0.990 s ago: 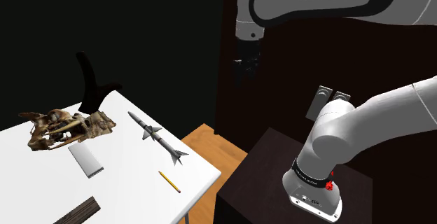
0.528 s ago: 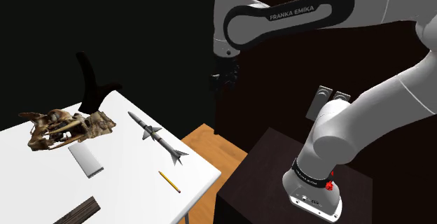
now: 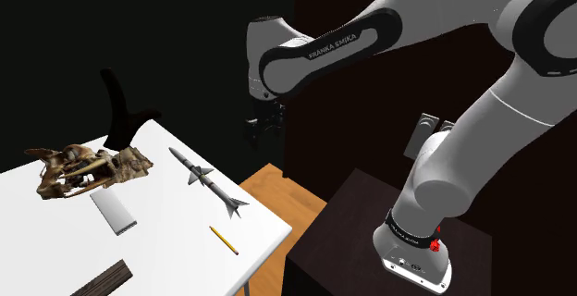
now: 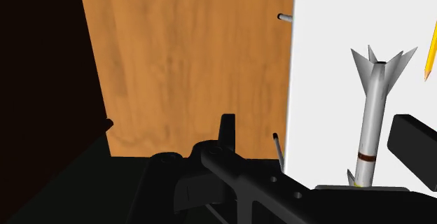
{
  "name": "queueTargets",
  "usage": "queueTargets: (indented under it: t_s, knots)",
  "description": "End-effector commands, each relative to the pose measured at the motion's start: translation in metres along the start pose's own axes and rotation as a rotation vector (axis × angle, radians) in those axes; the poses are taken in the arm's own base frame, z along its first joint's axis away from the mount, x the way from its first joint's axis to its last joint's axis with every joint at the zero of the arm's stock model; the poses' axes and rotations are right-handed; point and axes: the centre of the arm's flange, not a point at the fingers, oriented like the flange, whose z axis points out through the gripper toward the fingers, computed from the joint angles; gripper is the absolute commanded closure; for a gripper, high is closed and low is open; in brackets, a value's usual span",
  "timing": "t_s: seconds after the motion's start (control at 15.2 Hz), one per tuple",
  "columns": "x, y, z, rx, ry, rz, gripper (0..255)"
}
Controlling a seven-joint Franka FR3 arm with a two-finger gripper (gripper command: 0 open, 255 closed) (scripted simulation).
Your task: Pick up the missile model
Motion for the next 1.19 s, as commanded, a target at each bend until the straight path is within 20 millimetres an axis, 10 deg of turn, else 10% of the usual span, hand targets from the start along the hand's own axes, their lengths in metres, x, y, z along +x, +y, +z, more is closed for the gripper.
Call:
queueTargets:
  t_s: [0.0,1.12]
  knots:
    - [0.017,-0.015,0.015,0.000,0.010,-0.001,0]
    - [0.140,-0.137,0.132,-0.015,0.081,-0.012,0]
